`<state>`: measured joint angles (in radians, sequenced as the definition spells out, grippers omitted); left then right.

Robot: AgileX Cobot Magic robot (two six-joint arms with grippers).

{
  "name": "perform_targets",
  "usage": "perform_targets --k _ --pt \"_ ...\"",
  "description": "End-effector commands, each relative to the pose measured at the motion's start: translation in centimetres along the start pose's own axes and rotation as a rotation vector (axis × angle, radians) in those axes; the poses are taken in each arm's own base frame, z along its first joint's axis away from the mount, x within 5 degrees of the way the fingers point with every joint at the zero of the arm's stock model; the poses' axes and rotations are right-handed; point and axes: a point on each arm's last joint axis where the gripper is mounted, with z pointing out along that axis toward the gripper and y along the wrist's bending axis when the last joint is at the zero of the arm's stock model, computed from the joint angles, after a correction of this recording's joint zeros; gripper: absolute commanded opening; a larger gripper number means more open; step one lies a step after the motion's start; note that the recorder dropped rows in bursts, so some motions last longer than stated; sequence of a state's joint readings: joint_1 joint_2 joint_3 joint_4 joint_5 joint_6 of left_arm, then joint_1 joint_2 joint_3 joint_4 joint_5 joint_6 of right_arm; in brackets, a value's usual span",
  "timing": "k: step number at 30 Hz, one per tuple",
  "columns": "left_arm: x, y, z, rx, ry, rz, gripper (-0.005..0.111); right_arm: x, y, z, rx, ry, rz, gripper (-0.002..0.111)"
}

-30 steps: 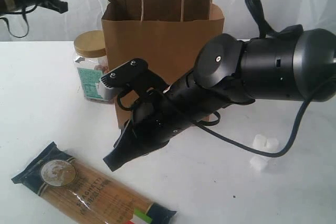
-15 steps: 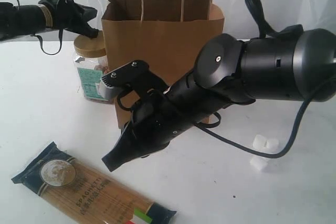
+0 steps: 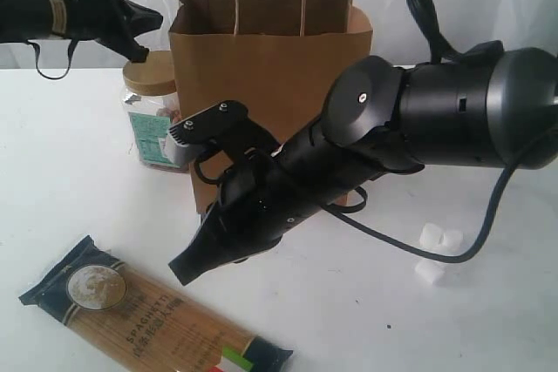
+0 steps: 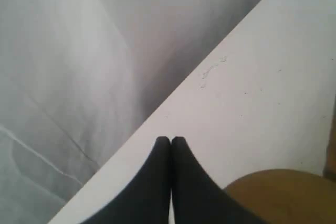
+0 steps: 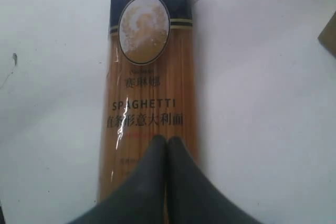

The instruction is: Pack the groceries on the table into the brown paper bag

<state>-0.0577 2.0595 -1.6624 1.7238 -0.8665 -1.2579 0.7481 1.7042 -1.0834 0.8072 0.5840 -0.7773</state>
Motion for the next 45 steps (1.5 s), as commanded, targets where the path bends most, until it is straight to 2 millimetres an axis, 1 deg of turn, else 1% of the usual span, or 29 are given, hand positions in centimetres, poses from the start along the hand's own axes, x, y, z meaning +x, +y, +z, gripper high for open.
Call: perform_targets --k 1,3,7,9,11,13,16,17,21,23,26,28,29,31,33,34,37,40,42,43,45 --pt "-0.6 0.7 -1.0 -0.017 -0.003 0.002 0.000 -0.1 0.1 -0.2 -0.001 -0.006 0.001 0.000" --pt "-0.6 0.6 -0.9 -0.021 -0.001 -0.047 0.000 -0.1 0.1 -0.2 -0.003 -0.005 0.001 0.000" --pt "-1.1 1.3 -1.3 -0.030 -0.021 -0.333 0.000 -0.1 0.1 -0.2 -0.004 -0.004 0.001 0.000" --pt "-1.6 1.8 -1.7 -0.042 -0.036 -0.370 0.000 -0.1 0.1 -0.2 -0.006 -0.002 0.001 0.000" --pt "-1.9 2.8 -1.9 -0.118 -0.037 -0.396 0.000 -0.1 0.1 -0.2 -0.008 0.001 0.001 0.000" --pt "-1.7 4.1 -2.2 -0.267 -0.031 -0.495 0.000 0.0 0.2 -0.2 -0.014 0.006 0.001 0.000" --pt "-1.5 5.6 -2.9 -0.449 -0.049 -0.652 0.000 0.0 0.2 -0.2 -0.014 0.006 0.001 0.000" --pt "-1.4 5.9 -3.1 -0.487 -0.052 -0.668 0.000 0.0 0.2 -0.2 -0.014 0.006 0.001 0.000" --pt "-1.2 7.3 -4.5 -0.700 -0.040 -0.631 0.000 0.0 0.2 -0.2 -0.015 0.008 0.023 0.000" --pt "-0.9 8.0 -5.1 -0.803 0.018 -0.510 0.000 0.0 0.2 -0.2 -0.015 0.008 0.023 0.000" --pt "0.2 8.6 -6.3 -0.955 0.207 -0.240 0.000 0.0 0.2 -0.2 -0.015 0.008 0.023 0.000" --pt "1.0 8.8 -7.2 -1.049 0.313 -0.152 0.000 0.0 0.2 -0.2 -0.015 0.008 0.023 0.000" --pt "1.6 8.9 -7.7 -1.101 0.364 -0.152 0.000 0.0 0.2 -0.2 -0.014 0.007 0.023 0.000" --pt "2.7 8.6 -8.5 -1.166 0.474 -0.225 0.000 0.0 0.2 -0.2 -0.012 0.005 0.023 0.000" --pt "4.0 7.9 -8.7 -1.135 0.620 -0.305 0.000 -0.1 0.1 -0.2 -0.006 -0.002 0.023 0.000" --pt "4.4 7.5 -8.7 -1.082 0.697 -0.302 0.000 -0.1 0.1 -0.2 -0.002 -0.005 0.023 0.000" --pt "5.7 5.5 -8.0 -0.837 0.866 -0.400 0.000 -0.2 0.0 -0.2 0.011 -0.019 0.024 0.000" --pt "6.0 3.5 -6.7 -0.551 0.902 -0.436 0.000 -0.3 -0.1 -0.2 0.022 -0.030 0.024 0.000" --pt "5.0 2.7 -6.4 -0.416 0.870 -0.446 0.000 -0.3 -0.1 -0.2 0.022 -0.030 0.024 0.000" --pt "4.0 2.2 -6.3 -0.323 0.830 -0.458 0.000 -0.3 -0.1 -0.2 0.022 -0.030 0.024 0.000" --pt "1.5 1.9 -6.6 -0.241 0.743 -0.459 0.000 -0.3 -0.1 -0.2 0.022 -0.030 0.024 0.000"
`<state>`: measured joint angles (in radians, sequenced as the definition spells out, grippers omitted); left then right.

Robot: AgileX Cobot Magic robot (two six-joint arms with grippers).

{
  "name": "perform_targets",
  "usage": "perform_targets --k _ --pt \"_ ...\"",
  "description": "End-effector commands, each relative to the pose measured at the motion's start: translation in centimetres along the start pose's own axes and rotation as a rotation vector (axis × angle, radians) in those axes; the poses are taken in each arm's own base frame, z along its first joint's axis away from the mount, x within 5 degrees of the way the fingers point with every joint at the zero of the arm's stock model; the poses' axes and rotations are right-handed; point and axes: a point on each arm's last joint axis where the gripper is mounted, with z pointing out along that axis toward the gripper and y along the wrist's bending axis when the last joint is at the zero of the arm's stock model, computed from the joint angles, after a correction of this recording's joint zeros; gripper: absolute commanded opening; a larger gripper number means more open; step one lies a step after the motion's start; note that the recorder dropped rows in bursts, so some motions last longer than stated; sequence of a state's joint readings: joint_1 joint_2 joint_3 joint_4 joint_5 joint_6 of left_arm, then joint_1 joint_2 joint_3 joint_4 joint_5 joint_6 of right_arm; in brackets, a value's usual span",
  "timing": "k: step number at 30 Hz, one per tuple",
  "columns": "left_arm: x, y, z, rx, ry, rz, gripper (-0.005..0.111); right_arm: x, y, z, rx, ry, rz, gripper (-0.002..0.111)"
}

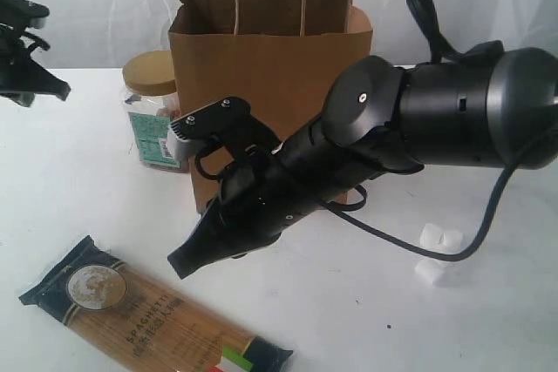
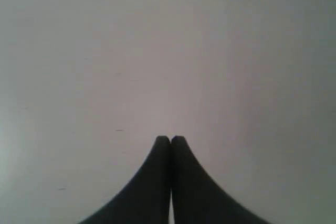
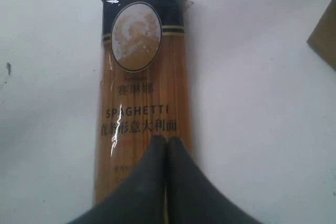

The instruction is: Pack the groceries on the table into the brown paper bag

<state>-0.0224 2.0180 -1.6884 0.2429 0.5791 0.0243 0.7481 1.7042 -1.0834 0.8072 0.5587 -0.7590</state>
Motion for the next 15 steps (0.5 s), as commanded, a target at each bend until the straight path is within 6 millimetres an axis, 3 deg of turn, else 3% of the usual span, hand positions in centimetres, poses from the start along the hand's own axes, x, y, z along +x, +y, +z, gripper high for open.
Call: perform_targets --k 1,4,7,15 --pt "-2.5 -1.6 -5.7 0.280 -0.179 0.052 0.000 -0.2 0.0 -0.2 0.004 -0.012 0.005 0.000" --pt "-5.2 -1.4 -9.9 0.355 -0.392 0.006 0.000 -0.2 0.0 -0.2 0.002 -0.010 0.005 0.000" --pt "-7.8 -2.1 -12.2 0.443 -0.595 0.078 0.000 -0.1 0.0 -0.2 0.001 -0.009 0.005 0.000" --pt "-8.9 -4.7 -6.7 0.610 -0.474 0.053 0.000 0.0 0.2 -0.2 -0.011 0.004 0.005 0.000"
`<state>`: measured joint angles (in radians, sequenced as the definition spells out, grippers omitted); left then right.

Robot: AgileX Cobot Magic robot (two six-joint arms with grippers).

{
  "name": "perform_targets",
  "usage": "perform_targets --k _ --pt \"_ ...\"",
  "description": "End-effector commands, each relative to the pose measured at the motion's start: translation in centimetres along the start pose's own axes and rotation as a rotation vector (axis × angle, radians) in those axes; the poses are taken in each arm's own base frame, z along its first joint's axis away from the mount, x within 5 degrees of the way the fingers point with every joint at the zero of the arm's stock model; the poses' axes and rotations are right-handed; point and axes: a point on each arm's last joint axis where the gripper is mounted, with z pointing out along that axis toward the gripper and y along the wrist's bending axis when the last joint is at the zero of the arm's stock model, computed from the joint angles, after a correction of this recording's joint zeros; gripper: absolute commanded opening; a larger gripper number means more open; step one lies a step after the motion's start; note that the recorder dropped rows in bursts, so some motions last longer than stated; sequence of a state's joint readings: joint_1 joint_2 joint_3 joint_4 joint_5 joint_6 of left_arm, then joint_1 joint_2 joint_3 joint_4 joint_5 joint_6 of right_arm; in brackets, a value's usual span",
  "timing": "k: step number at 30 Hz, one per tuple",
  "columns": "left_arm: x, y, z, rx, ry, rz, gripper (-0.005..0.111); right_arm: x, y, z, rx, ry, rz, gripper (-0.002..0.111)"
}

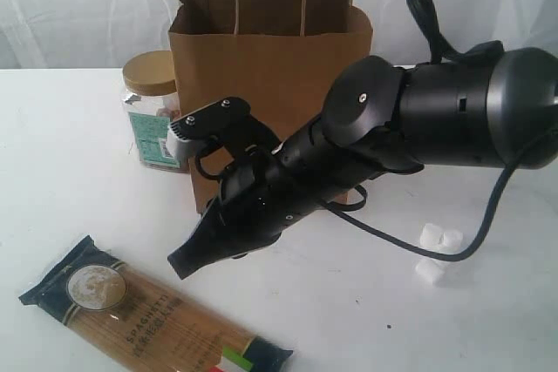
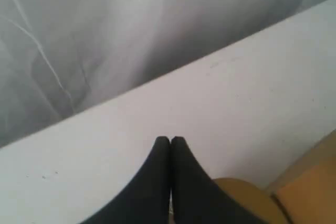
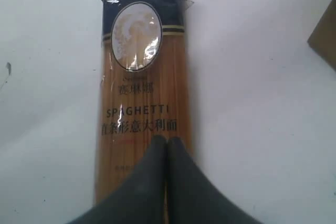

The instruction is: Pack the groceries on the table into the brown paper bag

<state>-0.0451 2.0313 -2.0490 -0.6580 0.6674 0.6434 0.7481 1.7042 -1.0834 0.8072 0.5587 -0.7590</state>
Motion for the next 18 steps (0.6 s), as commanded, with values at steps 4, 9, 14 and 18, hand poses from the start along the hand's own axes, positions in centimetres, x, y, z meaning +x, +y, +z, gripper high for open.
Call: perform_targets --k 4,9,14,18 --pt "1.7 -0.9 4.7 0.096 0.055 -0.038 0.000 0.0 0.2 -0.2 -0.014 0.008 0.005 0.000" --pt "1.6 -2.6 6.6 0.123 0.051 0.009 0.000 0.1 0.3 -0.2 -0.024 0.015 0.012 0.000" --pt "2.6 -2.3 7.8 0.106 0.100 0.029 0.000 0.4 0.6 -0.2 -0.062 0.057 0.038 0.000" --pt "3.5 -2.2 8.3 0.124 0.152 0.038 0.000 0.6 0.8 -0.2 -0.080 0.076 0.038 0.000"
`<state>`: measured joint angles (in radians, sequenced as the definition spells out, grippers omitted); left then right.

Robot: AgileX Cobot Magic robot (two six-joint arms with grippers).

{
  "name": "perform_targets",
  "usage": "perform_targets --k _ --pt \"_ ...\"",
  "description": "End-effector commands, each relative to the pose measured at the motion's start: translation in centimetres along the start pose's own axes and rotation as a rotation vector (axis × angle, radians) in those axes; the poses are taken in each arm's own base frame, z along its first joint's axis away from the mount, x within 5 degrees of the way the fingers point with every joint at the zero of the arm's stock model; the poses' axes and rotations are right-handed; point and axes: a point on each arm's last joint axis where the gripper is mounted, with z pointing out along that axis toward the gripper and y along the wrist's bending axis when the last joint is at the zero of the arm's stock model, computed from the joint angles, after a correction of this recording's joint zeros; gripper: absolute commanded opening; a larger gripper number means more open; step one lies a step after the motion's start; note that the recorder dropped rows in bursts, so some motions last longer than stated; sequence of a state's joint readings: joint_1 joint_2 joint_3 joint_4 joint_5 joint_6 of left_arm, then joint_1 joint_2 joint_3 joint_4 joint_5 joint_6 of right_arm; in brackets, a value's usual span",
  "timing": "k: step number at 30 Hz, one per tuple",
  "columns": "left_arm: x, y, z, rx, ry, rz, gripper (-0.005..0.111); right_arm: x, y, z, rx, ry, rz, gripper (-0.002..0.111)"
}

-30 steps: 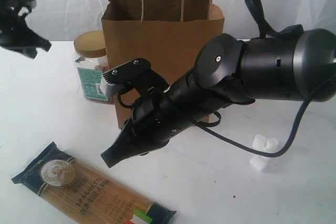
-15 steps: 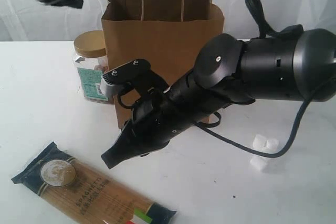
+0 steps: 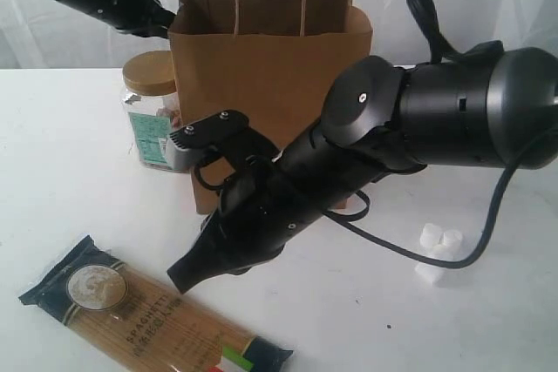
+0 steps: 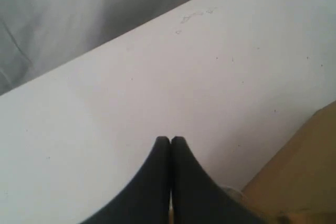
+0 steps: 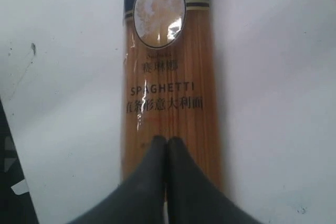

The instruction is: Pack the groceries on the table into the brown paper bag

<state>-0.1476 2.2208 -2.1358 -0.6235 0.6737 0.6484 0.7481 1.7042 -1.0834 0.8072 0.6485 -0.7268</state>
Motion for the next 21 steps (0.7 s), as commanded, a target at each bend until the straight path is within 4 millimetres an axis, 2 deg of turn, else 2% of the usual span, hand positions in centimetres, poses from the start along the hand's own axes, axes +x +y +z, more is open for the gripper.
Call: perform_targets --k 1,7,13,16,21 --pt "0.4 -0.3 0.1 0.031 0.042 0.008 0.000 0.1 0.2 -0.2 -0.020 0.011 0.005 0.000" --pt "1.7 -0.3 0.0 0.030 0.195 0.036 0.000 0.1 0.3 -0.2 -0.021 0.013 0.005 0.000" --pt "2.7 -0.6 -1.3 0.023 0.359 0.014 0.000 0.1 0.3 -0.2 -0.021 0.014 0.004 0.000" --pt "2.5 -0.9 -2.0 0.029 0.381 0.005 0.000 0.1 0.3 -0.2 -0.021 0.014 0.004 0.000" --pt "1.8 -2.0 -4.2 0.055 0.421 0.021 0.000 0.1 0.3 -0.2 -0.021 0.014 -0.001 0.000"
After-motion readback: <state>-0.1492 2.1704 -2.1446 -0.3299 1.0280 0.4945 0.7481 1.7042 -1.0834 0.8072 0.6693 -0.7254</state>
